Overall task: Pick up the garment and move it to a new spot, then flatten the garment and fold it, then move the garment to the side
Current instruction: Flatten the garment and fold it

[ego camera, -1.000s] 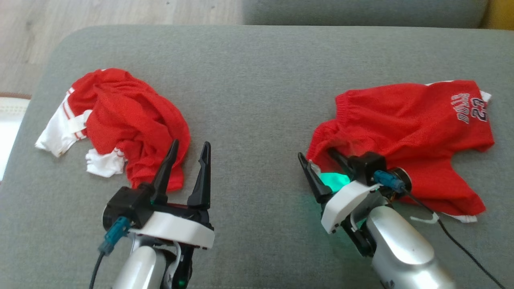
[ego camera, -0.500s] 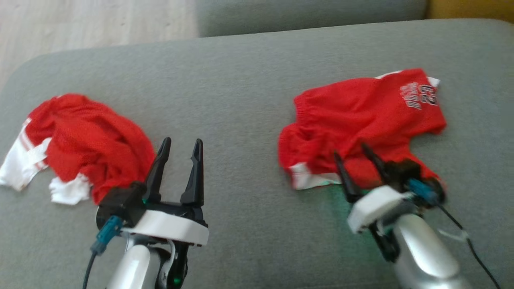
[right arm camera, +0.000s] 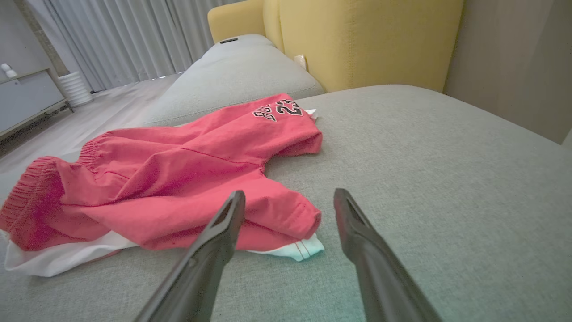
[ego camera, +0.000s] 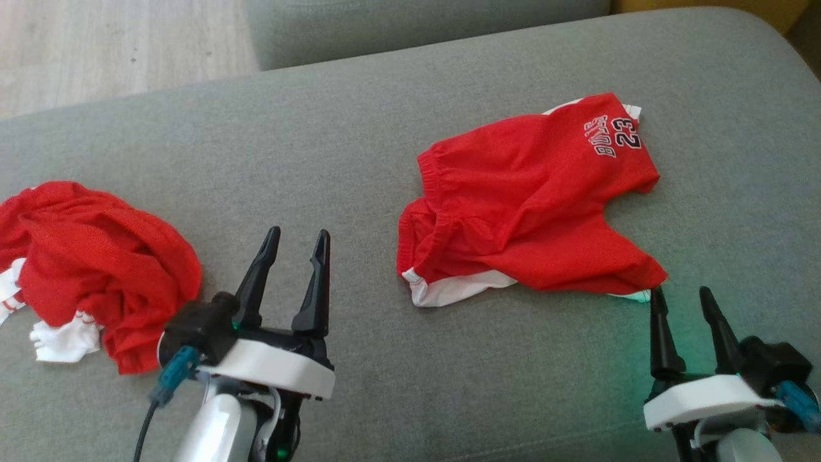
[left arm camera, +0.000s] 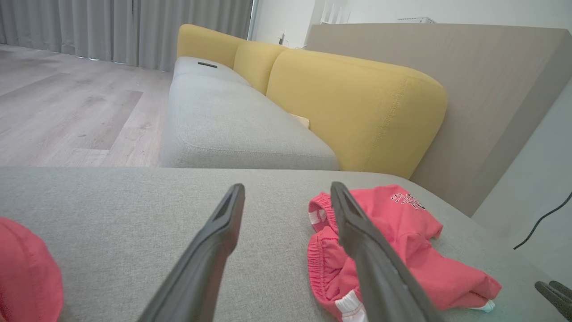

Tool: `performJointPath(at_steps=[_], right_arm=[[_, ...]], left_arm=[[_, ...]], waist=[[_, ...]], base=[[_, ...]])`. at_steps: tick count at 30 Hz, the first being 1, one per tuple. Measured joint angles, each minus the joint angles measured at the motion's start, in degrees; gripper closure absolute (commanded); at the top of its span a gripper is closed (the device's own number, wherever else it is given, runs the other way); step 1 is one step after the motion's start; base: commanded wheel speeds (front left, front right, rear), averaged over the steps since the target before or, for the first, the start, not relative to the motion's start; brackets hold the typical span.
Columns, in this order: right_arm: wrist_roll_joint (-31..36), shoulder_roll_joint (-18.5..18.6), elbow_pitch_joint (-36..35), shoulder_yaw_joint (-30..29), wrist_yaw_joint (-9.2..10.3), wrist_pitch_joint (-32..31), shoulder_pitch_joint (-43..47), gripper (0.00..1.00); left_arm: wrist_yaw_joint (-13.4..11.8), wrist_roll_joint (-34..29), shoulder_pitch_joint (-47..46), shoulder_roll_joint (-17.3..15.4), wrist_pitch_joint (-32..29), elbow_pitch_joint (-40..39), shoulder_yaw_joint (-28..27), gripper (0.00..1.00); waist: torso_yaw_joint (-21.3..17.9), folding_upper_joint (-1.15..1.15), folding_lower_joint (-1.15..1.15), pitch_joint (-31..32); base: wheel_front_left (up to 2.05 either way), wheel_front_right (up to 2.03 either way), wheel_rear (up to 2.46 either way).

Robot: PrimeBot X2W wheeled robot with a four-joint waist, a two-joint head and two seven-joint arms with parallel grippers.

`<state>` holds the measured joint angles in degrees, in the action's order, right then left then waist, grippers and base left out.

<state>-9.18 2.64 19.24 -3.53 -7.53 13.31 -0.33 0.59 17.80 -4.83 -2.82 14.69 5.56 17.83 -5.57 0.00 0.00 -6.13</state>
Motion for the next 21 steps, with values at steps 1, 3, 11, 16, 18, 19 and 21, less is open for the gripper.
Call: performJointPath(at_steps=[1, 3, 11, 16, 18, 19, 21], right_arm=[[-0.38, -0.07, 0.03, -0.2, 0.0, 0.36, 0.21, 0.0], [-1.45, -0.08, 0.02, -0.31, 0.0, 0.4, 0.08, 0.0], [-1.91, -0.09, 0.13, 0.85, 0.0, 0.51, -0.52, 0.0], [-1.91, -0.09, 0.41, 1.15, 0.0, 0.89, -1.55, 0.0], [-1.91, -0.09, 0.43, 1.32, 0.0, 0.9, -1.74, 0.0], [-1.91, -0.09, 0.52, 1.41, 0.0, 0.9, -1.74, 0.0], [-1.92, -0.09, 0.81, 1.62, 0.0, 0.9, -1.75, 0.0]], left_arm=[[0.01, 0.0, 0.0, 0.0, 0.0, 0.15, 0.0, 0.0], [0.48, 0.0, 0.0, 0.0, 0.0, 0.35, 0.03, 0.0], [4.61, -2.58, -0.27, -0.01, -0.01, 7.26, 5.16, 0.0], [5.99, -5.22, -2.6, -0.07, -0.03, 15.02, 9.02, 0.0], [6.17, -6.38, -4.78, -0.16, -0.03, 17.02, 10.03, 0.0], [6.31, -7.31, -5.92, -0.35, -0.03, 17.72, 10.74, 0.0], [6.47, -8.16, -7.98, -0.37, -0.04, 18.84, 11.32, 0.0]], waist=[[-0.12, 0.0, 0.0, -0.19], [-0.26, 0.0, 0.0, -0.51], [-1.22, 0.0, 0.0, -1.56], [-2.25, 0.0, 0.0, -2.38], [-2.61, 0.0, 0.0, -2.72], [-2.76, 0.0, 0.0, -2.93], [-3.12, 0.0, 0.0, -3.31]], base=[[0.0, 0.0, 0.0], [0.0, 0.0, 0.0], [0.0, 0.0, 0.0], [0.0, 0.0, 0.0], [0.0, 0.0, 0.0], [0.0, 0.0, 0.0], [0.0, 0.0, 0.0]])
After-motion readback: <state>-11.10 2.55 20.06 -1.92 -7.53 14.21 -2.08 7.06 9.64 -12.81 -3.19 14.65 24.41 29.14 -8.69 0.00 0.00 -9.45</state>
